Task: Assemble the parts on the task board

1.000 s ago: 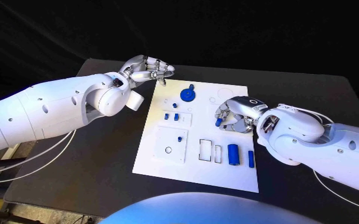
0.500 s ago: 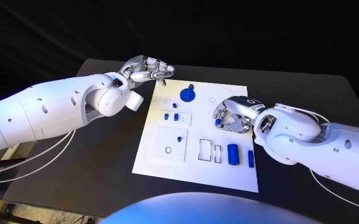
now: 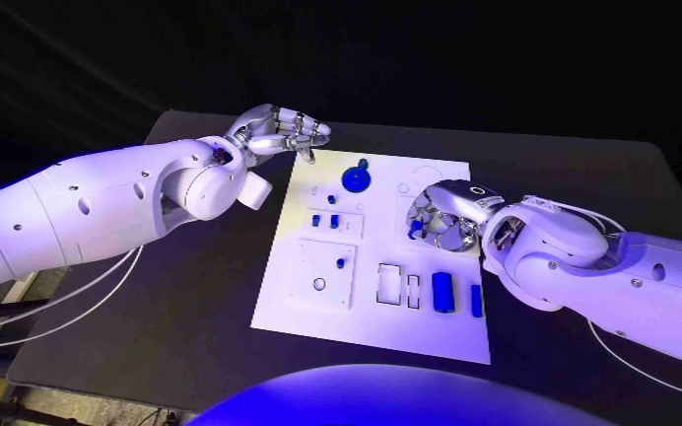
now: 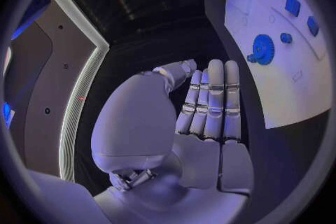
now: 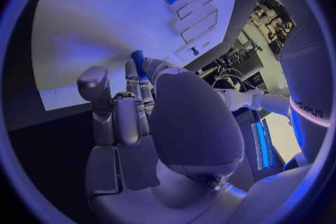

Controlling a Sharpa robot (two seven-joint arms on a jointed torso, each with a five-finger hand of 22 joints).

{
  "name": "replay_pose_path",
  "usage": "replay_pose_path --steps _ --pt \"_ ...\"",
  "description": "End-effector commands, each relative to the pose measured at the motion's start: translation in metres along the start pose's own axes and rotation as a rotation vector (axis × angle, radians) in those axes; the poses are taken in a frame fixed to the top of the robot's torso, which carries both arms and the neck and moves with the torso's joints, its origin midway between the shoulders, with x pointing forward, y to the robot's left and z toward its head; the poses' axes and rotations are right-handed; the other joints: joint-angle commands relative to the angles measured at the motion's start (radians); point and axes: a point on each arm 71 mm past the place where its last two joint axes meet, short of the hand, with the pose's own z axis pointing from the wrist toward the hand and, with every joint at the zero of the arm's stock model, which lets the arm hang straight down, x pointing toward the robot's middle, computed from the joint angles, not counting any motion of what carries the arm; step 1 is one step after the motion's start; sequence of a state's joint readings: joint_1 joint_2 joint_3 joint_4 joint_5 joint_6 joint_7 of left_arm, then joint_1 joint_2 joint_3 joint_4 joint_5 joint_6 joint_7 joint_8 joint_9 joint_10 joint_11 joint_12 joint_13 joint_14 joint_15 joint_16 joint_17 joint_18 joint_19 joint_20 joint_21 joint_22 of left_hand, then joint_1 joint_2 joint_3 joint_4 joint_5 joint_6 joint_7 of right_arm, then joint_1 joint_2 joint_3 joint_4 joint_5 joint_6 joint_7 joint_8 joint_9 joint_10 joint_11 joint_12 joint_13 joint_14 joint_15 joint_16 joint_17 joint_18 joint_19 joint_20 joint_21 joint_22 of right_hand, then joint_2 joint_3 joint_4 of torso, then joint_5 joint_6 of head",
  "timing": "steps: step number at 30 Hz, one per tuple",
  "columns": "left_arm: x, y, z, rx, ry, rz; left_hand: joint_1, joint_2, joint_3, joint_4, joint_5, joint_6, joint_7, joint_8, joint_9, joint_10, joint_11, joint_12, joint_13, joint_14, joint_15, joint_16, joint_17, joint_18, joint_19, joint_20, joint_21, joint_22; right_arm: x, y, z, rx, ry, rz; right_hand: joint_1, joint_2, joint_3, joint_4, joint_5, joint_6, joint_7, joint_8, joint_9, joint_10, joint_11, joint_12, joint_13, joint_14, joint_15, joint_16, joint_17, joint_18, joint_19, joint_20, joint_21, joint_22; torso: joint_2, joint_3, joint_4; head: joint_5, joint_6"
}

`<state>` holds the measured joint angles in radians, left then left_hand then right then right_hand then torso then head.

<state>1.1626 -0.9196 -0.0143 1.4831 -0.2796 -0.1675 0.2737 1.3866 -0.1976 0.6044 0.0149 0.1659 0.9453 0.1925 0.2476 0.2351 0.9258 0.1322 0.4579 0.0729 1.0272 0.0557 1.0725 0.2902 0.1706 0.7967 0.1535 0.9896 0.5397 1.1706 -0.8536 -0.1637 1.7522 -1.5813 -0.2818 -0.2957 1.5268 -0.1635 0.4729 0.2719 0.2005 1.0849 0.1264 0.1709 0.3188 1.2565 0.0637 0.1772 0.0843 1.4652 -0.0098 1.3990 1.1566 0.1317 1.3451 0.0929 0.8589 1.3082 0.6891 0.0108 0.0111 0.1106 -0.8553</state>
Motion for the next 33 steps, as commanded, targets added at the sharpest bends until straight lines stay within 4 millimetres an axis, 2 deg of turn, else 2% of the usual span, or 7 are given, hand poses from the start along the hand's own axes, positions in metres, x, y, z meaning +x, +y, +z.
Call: replay_pose_path --steps 1,4,6,8,14,23,33 --pt "0.002 -0.001 0.000 0.004 0.020 -0.002 -0.013 0.001 0.001 -0.004 0.001 -0.004 0.001 -0.004 0.001 -0.008 0.002 -0.003 -0.001 -0.001 0.003 -0.003 -0.001 0.012 -0.007 0.003 0.005 0.001 -0.002 0.002 0.000 -0.002 -0.037 0.002 0.005 -0.006 0.042 -0.010 0.005 0.018 -0.007 0.034 0.027 0.023 -0.012 -0.003 -0.006 0.030 -0.014 0.004 0.003 -0.010 0.005 -0.011 0.012 0.025 -0.001 -0.0003 0.0001 -0.001 0.000" --pt "0.002 -0.001 0.000 0.004 0.020 -0.002 -0.013 0.001 0.001 -0.004 0.001 -0.004 0.001 -0.004 0.001 -0.008 0.002 -0.003 -0.001 -0.001 0.003 -0.003 -0.001 0.012 -0.007 0.003 0.005 0.001 -0.002 0.002 0.000 -0.002 -0.049 0.004 -0.006 -0.012 0.077 -0.020 0.005 0.015 -0.008 0.046 0.038 0.031 -0.014 -0.006 -0.005 0.031 -0.016 0.005 0.006 -0.011 0.006 -0.015 0.019 0.032 -0.001 -0.0005 -0.0001 -0.001 0.000" --pt "0.002 -0.001 0.000 0.003 0.021 -0.002 -0.013 0.001 0.001 -0.004 0.001 -0.004 0.001 -0.004 0.001 -0.008 0.002 -0.003 -0.001 -0.001 0.003 -0.003 -0.001 0.012 -0.007 0.003 0.005 0.001 -0.003 0.002 0.000 -0.003 -0.057 0.006 -0.006 -0.012 0.077 -0.020 0.005 0.015 -0.008 0.046 0.038 0.031 -0.014 -0.006 -0.005 0.031 -0.016 0.005 0.006 -0.011 0.006 -0.015 0.019 0.032 -0.001 -0.0006 -0.0002 -0.001 0.001" --pt "0.002 -0.001 0.000 0.002 0.022 -0.002 -0.013 0.001 0.001 -0.004 0.001 -0.004 0.001 -0.004 0.001 -0.008 0.002 -0.003 -0.001 -0.001 0.003 -0.003 -0.001 0.012 -0.007 0.003 0.005 0.001 -0.003 0.002 -0.001 -0.003 -0.064 0.011 -0.028 -0.027 0.110 -0.034 0.002 0.006 -0.008 0.060 0.053 0.034 -0.014 -0.012 -0.003 0.031 -0.016 0.006 0.007 -0.012 0.008 -0.016 0.025 0.039 -0.001 -0.0006 -0.0002 -0.001 0.001" --pt "0.002 -0.001 0.000 0.000 0.024 0.000 -0.014 0.000 0.001 -0.005 0.001 -0.006 0.002 -0.004 0.001 -0.015 0.004 -0.005 -0.002 -0.001 0.004 -0.003 -0.001 0.012 -0.007 0.004 0.005 0.002 -0.005 0.003 -0.003 -0.004 -0.080 0.045 -0.040 -0.037 0.117 -0.040 0.001 0.001 -0.006 0.065 0.059 0.033 -0.013 -0.016 -0.003 0.032 -0.015 0.008 0.009 -0.013 0.008 -0.015 0.026 0.042 -0.001 -0.0004 0.0009 -0.001 0.001" --pt "0.001 0.000 0.000 -0.001 0.024 0.001 -0.014 0.000 0.001 -0.006 0.001 -0.007 0.002 -0.004 0.001 -0.017 0.004 -0.006 -0.002 -0.001 0.004 -0.002 -0.001 0.012 -0.007 0.004 0.006 0.002 -0.018 0.009 -0.008 -0.023 -0.109 0.071 -0.042 -0.037 0.117 -0.041 0.001 0.001 -0.006 0.066 0.059 0.033 -0.013 -0.016 -0.003 0.032 -0.015 0.008 0.009 -0.013 0.009 -0.015 0.029 0.043 -0.002 -0.0013 0.0000 -0.001 0.003" --pt "0.003 0.000 0.001 -0.002 0.031 0.002 -0.015 0.000 0.001 -0.006 0.001 -0.009 0.003 -0.005 0.002 -0.020 0.005 -0.007 -0.002 -0.001 0.005 -0.002 -0.001 0.012 -0.007 0.004 0.006 0.002 -0.032 0.032 -0.016 -0.094 -0.131 0.106 -0.047 -0.042 0.121 -0.048 0.000 0.002 -0.007 0.072 0.065 0.034 -0.014 -0.018 -0.003 0.033 -0.015 0.009 0.012 -0.014 0.010 -0.015 0.032 0.045 -0.001 -0.0008 0.0003 0.002 0.003"
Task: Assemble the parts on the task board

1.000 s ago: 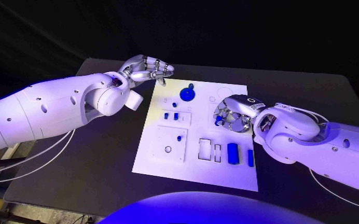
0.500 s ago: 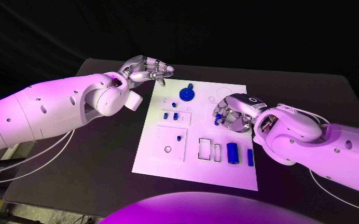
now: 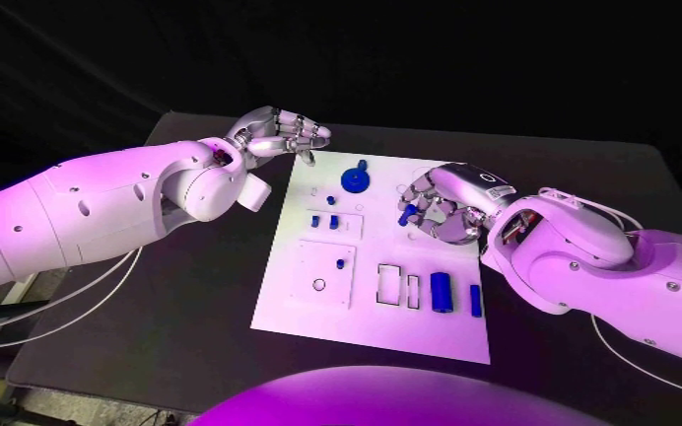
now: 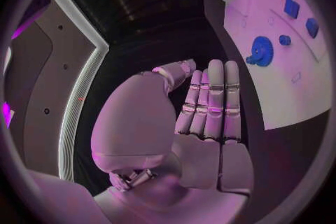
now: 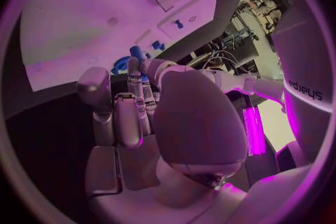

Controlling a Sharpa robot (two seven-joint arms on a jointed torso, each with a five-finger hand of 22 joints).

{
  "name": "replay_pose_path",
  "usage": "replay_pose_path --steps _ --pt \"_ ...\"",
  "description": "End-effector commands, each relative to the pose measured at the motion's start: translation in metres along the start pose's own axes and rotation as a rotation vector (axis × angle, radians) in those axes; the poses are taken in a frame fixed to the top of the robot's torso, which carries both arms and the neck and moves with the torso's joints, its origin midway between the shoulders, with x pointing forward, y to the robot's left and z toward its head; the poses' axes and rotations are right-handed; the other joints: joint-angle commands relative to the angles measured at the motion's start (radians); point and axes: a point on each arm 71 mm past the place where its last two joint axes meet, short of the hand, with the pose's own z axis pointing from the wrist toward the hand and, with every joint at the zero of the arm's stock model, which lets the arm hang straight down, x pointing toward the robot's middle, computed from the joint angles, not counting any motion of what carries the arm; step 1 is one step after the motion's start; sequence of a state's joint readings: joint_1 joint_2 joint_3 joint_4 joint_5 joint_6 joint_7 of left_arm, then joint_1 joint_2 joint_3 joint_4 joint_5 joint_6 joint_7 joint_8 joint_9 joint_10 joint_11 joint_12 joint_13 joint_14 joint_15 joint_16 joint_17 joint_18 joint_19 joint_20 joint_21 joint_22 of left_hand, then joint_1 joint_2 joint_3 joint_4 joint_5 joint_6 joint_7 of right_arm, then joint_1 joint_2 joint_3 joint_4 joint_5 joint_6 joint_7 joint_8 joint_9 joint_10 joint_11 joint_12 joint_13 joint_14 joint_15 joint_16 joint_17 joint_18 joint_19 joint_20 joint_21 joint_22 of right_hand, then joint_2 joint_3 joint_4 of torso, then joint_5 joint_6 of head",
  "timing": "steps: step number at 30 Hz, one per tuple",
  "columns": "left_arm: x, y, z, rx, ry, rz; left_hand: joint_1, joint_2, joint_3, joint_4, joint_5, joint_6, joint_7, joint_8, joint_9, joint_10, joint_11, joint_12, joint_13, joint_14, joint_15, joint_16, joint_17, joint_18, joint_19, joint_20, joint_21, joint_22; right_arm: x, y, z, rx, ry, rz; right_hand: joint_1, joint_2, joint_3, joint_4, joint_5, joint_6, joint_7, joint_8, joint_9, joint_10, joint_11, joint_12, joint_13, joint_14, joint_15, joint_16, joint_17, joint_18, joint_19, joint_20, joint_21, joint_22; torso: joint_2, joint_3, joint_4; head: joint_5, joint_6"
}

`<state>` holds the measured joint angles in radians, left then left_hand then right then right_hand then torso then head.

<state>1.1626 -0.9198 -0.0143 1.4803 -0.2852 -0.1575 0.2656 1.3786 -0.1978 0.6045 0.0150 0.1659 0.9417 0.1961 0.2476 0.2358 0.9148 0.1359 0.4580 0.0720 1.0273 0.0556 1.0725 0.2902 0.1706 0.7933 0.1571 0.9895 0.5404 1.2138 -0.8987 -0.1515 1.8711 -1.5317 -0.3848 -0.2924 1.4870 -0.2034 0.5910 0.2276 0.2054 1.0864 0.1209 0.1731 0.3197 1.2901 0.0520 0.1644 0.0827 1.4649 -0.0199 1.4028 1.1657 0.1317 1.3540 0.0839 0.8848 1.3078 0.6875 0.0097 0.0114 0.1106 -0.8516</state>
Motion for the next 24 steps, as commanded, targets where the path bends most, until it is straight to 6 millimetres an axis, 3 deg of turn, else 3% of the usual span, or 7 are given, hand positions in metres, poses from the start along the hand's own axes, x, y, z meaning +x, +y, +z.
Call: replay_pose_path --steps 1,8,11,13,14,18,24 --pt "0.003 -0.001 0.001 0.006 0.023 -0.001 -0.007 0.000 0.001 -0.006 0.001 -0.005 -0.001 -0.005 0.001 -0.009 0.001 -0.007 -0.001 -0.001 0.005 -0.002 -0.001 0.012 -0.003 0.001 0.006 0.001 -0.001 0.012 0.000 -0.040 -0.005 0.035 -0.007 -0.003 0.003 -0.004 -0.005 0.000 -0.002 0.070 0.064 0.001 -0.002 -0.006 -0.001 0.033 -0.005 0.005 0.003 -0.014 0.001 -0.006 0.006 0.046 0.000 0.0002 -0.0002 0.002 -0.001" --pt "0.005 -0.002 0.002 0.010 0.027 -0.002 -0.008 0.000 0.001 -0.007 0.001 -0.006 -0.001 -0.005 0.001 -0.011 0.002 -0.007 -0.001 -0.001 0.005 -0.002 -0.001 0.012 -0.003 0.001 0.006 0.001 0.016 0.051 0.016 -0.151 0.033 0.079 -0.008 -0.003 0.008 -0.011 -0.004 -0.001 -0.001 0.073 0.067 0.002 -0.002 -0.007 -0.001 0.032 -0.006 0.003 -0.004 -0.012 -0.002 -0.006 -0.004 0.044 0.001 0.0008 -0.0003 0.006 0.000" --pt "0.006 -0.002 0.003 0.012 0.028 -0.002 -0.008 0.000 0.001 -0.007 0.001 -0.006 -0.001 -0.005 0.001 -0.011 0.002 -0.007 -0.001 -0.001 0.005 -0.002 -0.001 0.012 -0.003 0.001 0.006 0.001 0.031 0.069 0.025 -0.206 0.061 0.103 -0.008 -0.002 0.010 -0.015 -0.005 -0.002 -0.001 0.074 0.068 0.002 -0.002 -0.008 -0.001 0.031 -0.006 0.002 -0.007 -0.010 -0.004 -0.006 -0.010 0.042 0.000 0.0006 0.0010 0.015 0.012" --pt "0.007 -0.002 0.004 0.013 0.030 -0.002 -0.008 0.000 0.001 -0.007 0.001 -0.006 -0.001 -0.005 0.001 -0.011 0.002 -0.007 -0.001 -0.001 0.005 -0.002 -0.001 0.012 -0.003 0.001 0.006 0.001 0.038 0.076 0.028 -0.225 0.077 0.119 -0.008 -0.002 0.011 -0.017 -0.005 -0.003 0.000 0.075 0.069 0.002 -0.002 -0.008 -0.001 0.031 -0.006 0.001 -0.008 -0.010 -0.005 -0.006 -0.012 0.042 0.000 0.0002 0.0019 0.019 0.013" --pt "0.008 -0.002 0.005 0.014 0.032 -0.003 -0.008 0.000 0.001 -0.007 0.001 -0.006 -0.001 -0.005 0.001 -0.011 0.002 -0.007 -0.001 -0.001 0.005 -0.002 -0.001 0.012 -0.003 0.001 0.006 0.001 0.043 0.079 0.030 -0.236 0.086 0.128 -0.015 0.006 0.008 -0.031 -0.133 -0.004 -0.003 0.083 0.078 0.003 -0.004 -0.012 -0.002 0.031 -0.006 0.001 -0.009 -0.010 -0.005 -0.007 -0.013 0.043 -0.001 -0.0002 0.0018 0.021 0.011" --pt "0.010 -0.002 0.006 0.017 0.038 -0.005 -0.008 0.000 0.001 -0.007 0.001 -0.006 -0.001 -0.005 0.001 -0.011 0.002 -0.007 -0.001 -0.001 0.005 -0.002 -0.001 0.012 -0.003 0.001 0.006 0.001 0.061 0.091 0.036 -0.269 0.115 0.149 -0.016 0.007 0.011 -0.043 -0.137 -0.007 -0.002 0.085 0.081 0.002 -0.003 -0.014 -0.002 0.031 -0.006 0.002 -0.008 -0.010 -0.005 -0.006 -0.013 0.044 -0.001 -0.0021 0.0015 0.028 0.009" --pt "0.012 -0.002 0.008 0.020 0.045 -0.007 -0.008 0.000 0.001 -0.007 0.001 -0.006 -0.001 -0.005 0.001 -0.011 0.002 -0.007 -0.001 -0.001 0.005 -0.002 -0.001 0.012 -0.003 0.001 0.006 0.001 0.082 0.098 0.041 -0.287 0.154 0.151 -0.016 0.008 0.012 -0.050 -0.138 -0.008 -0.002 0.087 0.082 0.002 -0.003 -0.015 -0.001 0.031 -0.006 0.002 -0.008 -0.010 -0.006 -0.006 -0.015 0.044 -0.001 -0.0013 0.0022 0.039 0.005"
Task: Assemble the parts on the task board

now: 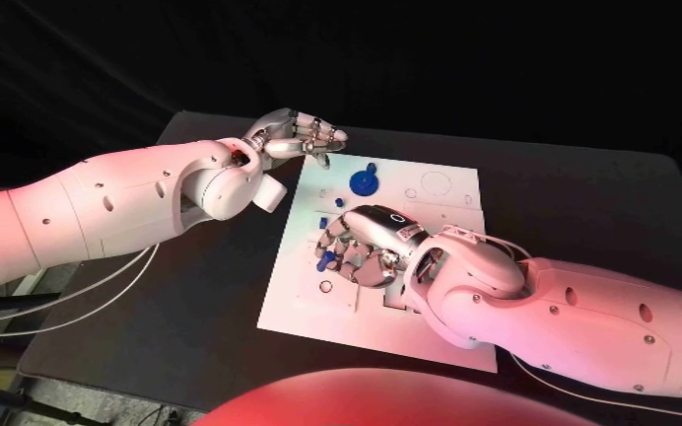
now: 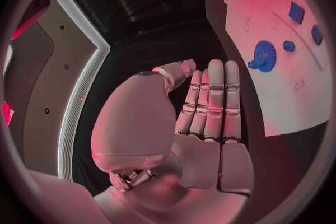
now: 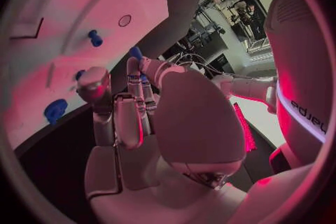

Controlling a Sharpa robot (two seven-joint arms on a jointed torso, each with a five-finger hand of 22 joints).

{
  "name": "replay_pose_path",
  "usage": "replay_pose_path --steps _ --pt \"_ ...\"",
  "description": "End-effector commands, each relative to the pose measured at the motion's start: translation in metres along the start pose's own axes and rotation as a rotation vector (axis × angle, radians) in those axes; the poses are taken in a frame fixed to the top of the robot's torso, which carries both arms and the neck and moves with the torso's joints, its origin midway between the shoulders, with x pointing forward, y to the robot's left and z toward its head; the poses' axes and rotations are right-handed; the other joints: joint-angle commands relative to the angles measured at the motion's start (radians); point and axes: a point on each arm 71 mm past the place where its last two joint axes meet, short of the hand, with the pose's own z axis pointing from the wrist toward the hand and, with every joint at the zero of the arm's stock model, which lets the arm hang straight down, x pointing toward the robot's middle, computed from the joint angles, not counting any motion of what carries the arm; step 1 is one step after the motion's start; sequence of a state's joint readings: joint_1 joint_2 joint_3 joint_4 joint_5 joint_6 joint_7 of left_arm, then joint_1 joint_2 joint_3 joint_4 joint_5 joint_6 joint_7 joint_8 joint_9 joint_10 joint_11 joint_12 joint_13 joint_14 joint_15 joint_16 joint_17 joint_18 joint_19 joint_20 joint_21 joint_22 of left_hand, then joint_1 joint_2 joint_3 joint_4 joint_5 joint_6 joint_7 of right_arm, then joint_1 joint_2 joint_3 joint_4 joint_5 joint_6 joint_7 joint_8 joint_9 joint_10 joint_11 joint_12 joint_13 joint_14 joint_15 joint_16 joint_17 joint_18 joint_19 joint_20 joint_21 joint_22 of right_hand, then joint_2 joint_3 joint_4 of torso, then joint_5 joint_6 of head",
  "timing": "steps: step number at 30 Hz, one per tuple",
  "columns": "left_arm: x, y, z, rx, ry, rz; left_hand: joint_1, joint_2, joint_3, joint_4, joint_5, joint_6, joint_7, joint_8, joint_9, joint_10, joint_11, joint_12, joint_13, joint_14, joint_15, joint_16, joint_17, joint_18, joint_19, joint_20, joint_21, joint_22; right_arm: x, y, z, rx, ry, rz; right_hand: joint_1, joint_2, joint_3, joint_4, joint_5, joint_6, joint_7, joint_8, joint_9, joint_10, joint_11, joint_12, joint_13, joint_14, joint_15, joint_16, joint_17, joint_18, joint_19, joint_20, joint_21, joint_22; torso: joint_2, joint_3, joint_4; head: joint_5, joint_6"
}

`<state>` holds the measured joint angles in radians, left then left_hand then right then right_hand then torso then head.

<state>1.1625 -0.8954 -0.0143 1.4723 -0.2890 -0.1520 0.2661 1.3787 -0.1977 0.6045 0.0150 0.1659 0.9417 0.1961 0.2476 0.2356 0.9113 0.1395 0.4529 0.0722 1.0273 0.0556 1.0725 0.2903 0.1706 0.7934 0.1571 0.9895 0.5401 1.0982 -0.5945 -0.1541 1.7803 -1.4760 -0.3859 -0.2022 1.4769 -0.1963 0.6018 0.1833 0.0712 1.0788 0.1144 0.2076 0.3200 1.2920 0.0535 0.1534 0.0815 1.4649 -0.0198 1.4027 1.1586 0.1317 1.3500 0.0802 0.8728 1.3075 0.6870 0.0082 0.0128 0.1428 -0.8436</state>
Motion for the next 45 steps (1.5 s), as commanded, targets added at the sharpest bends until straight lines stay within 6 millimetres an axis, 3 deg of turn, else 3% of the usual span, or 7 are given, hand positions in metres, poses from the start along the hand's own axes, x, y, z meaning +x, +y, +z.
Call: replay_pose_path --steps 1,8,19,45 --pt "0.004 -0.002 0.002 0.015 0.025 -0.005 -0.008 0.000 0.001 -0.007 0.001 -0.006 -0.001 -0.005 0.001 -0.007 -0.002 -0.002 -0.002 -0.001 0.005 -0.002 -0.001 0.012 -0.003 0.001 0.006 0.002 0.011 0.001 0.003 -0.035 0.039 -0.010 -0.006 0.000 0.002 -0.006 -0.003 0.000 0.005 0.053 0.082 0.001 -0.004 -0.004 0.000 0.031 -0.006 0.001 -0.002 -0.009 -0.003 -0.003 -0.006 0.044 0.000 0.0003 0.0010 0.008 -0.003" --pt "0.005 -0.002 0.002 0.016 0.029 -0.006 -0.008 0.001 0.001 -0.007 0.001 -0.008 0.000 -0.005 0.001 -0.009 -0.001 -0.002 -0.001 -0.001 0.006 -0.002 -0.001 0.012 -0.004 0.001 0.006 0.002 0.023 -0.003 0.003 -0.027 0.066 -0.024 -0.006 0.000 0.002 -0.006 -0.003 0.000 0.005 0.053 0.082 0.001 -0.004 -0.004 0.000 0.031 -0.006 0.001 -0.002 -0.009 -0.003 -0.003 -0.006 0.044 0.001 0.0013 -0.0027 0.017 -0.009" --pt "0.004 -0.001 0.002 0.013 0.027 -0.005 -0.008 0.001 0.001 -0.007 0.001 -0.008 0.000 -0.005 0.001 -0.009 -0.001 -0.002 -0.001 -0.001 0.006 -0.002 -0.001 0.012 -0.004 0.001 0.006 0.002 0.027 -0.012 -0.001 0.002 0.105 -0.059 -0.015 0.001 0.000 -0.011 -0.005 0.000 0.005 0.055 0.085 0.003 -0.003 -0.005 0.001 0.032 -0.005 0.003 0.002 -0.011 -0.001 -0.002 0.000 0.047 0.002 0.0036 -0.0020 0.019 -0.015" --pt "0.002 -0.001 0.002 0.010 0.021 -0.003 -0.011 0.002 0.001 -0.007 0.001 -0.009 0.001 -0.005 0.002 -0.011 0.000 -0.001 -0.001 -0.002 0.007 -0.001 -0.001 0.012 -0.004 0.002 0.006 0.002 0.032 -0.013 0.005 0.038 0.140 -0.112 -0.026 -0.001 -0.003 -0.015 -0.005 -0.002 0.005 0.057 0.087 0.003 -0.004 -0.006 0.001 0.031 -0.005 0.002 -0.001 -0.010 -0.003 -0.002 -0.006 0.046 0.001 0.0006 -0.0011 0.020 -0.018"
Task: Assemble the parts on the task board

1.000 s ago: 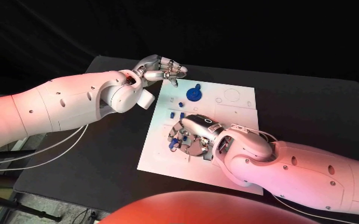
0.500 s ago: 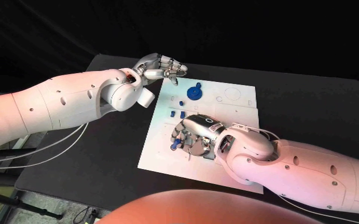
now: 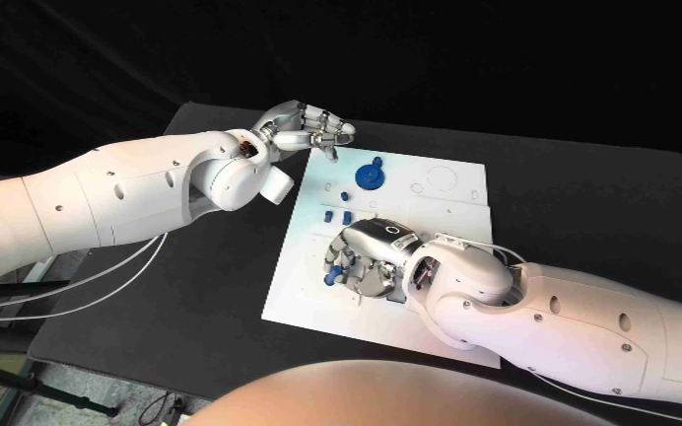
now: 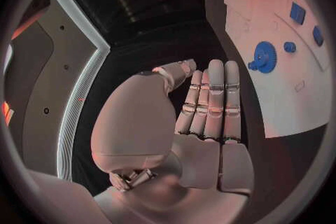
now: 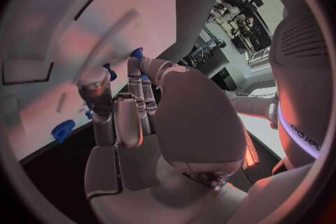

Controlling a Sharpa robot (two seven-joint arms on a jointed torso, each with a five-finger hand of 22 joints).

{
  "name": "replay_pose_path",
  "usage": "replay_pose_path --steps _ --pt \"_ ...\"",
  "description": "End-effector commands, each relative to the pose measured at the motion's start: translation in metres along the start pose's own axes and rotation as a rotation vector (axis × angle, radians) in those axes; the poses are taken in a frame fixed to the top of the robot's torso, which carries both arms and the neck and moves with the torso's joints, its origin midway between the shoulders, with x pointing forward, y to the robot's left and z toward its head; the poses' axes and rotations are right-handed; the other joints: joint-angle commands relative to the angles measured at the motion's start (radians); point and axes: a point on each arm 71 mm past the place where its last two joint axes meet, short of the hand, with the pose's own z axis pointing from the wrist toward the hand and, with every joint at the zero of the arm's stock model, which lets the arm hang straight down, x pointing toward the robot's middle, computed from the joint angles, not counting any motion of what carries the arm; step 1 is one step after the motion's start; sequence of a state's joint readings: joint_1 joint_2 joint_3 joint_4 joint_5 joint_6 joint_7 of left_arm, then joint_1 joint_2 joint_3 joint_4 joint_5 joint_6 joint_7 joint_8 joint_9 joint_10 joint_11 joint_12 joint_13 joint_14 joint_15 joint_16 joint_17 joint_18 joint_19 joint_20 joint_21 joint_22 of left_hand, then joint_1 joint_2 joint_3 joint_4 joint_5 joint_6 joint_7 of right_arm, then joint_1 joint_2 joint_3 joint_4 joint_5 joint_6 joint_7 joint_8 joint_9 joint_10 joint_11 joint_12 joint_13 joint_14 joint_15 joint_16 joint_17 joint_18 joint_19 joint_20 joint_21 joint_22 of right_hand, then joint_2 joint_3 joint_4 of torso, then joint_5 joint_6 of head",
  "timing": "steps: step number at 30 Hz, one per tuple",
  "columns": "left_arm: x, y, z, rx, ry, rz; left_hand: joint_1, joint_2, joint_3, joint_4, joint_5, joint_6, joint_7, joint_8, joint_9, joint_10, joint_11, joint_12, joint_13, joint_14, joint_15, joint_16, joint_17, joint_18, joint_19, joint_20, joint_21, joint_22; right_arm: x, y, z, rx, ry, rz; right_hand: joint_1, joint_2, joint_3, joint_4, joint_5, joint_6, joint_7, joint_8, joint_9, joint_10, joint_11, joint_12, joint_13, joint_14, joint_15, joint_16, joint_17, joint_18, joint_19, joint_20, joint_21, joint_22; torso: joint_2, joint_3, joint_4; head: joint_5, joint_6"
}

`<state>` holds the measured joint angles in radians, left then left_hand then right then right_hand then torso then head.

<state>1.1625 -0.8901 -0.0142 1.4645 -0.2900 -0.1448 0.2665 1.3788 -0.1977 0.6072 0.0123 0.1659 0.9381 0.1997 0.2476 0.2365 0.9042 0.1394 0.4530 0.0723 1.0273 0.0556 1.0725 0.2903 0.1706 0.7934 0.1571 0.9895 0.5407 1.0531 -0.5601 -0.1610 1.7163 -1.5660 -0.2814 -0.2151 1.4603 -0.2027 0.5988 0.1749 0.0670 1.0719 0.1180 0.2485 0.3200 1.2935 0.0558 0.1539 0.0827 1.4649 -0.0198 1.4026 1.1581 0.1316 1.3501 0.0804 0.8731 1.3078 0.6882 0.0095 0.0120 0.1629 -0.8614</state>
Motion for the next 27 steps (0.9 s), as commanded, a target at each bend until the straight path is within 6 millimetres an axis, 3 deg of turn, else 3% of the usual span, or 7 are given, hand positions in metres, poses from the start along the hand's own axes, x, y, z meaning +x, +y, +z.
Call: replay_pose_path --steps 1,9,19,27 --pt "0.002 -0.001 0.000 0.010 0.016 -0.003 -0.011 0.002 -0.001 -0.004 0.001 -0.006 -0.002 -0.005 0.001 -0.004 0.000 -0.001 -0.001 -0.002 0.007 -0.001 -0.001 0.012 -0.004 0.002 0.006 0.001 0.004 -0.001 0.001 0.018 0.026 -0.027 -0.014 0.003 -0.001 -0.009 -0.001 0.002 0.001 0.016 0.087 0.000 -0.006 -0.008 0.000 0.031 -0.005 0.001 -0.004 -0.009 -0.003 -0.002 -0.008 0.046 0.000 -0.0007 -0.0003 0.000 0.000" --pt "0.001 -0.001 0.000 0.009 0.015 -0.003 -0.012 0.002 -0.001 -0.005 0.001 -0.007 -0.002 -0.005 0.002 -0.006 0.000 0.000 -0.001 -0.003 0.007 -0.001 -0.001 0.012 -0.005 0.003 0.006 0.001 0.005 0.003 0.003 0.000 0.030 -0.019 -0.070 -0.039 -0.024 -0.015 0.024 -0.061 0.024 -0.020 0.072 -0.023 0.012 -0.023 0.000 0.031 0.009 0.006 0.004 -0.011 -0.005 0.009 -0.013 0.048 0.000 -0.0008 -0.0006 0.001 0.000" --pt "0.001 -0.001 -0.001 0.008 0.016 -0.003 -0.012 0.002 -0.001 -0.006 0.001 -0.008 -0.002 -0.005 0.002 -0.007 0.000 0.000 -0.001 -0.003 0.007 -0.001 -0.001 0.012 -0.006 0.003 0.006 0.001 0.003 0.001 0.003 0.023 -0.003 -0.007 -0.120 -0.075 -0.065 0.001 0.025 -0.125 0.023 -0.061 0.053 -0.032 0.014 -0.023 0.008 0.032 0.012 0.011 0.010 -0.010 -0.002 0.014 -0.016 0.048 0.000 -0.0001 -0.0011 0.000 0.001" --pt "0.000 -0.001 -0.001 0.008 0.013 -0.002 -0.013 0.000 -0.001 -0.009 0.001 -0.016 0.000 -0.007 0.002 -0.017 0.003 0.000 -0.001 -0.006 0.009 -0.002 -0.001 0.012 -0.007 0.004 0.005 0.001 -0.008 0.001 -0.012 0.020 -0.122 0.086 -0.113 -0.071 -0.143 0.012 0.031 -0.222 0.022 -0.117 0.031 -0.041 0.003 -0.010 0.024 0.032 0.003 0.013 0.011 -0.013 0.012 0.008 0.006 0.058 0.000 0.0012 -0.0015 -0.001 0.005"
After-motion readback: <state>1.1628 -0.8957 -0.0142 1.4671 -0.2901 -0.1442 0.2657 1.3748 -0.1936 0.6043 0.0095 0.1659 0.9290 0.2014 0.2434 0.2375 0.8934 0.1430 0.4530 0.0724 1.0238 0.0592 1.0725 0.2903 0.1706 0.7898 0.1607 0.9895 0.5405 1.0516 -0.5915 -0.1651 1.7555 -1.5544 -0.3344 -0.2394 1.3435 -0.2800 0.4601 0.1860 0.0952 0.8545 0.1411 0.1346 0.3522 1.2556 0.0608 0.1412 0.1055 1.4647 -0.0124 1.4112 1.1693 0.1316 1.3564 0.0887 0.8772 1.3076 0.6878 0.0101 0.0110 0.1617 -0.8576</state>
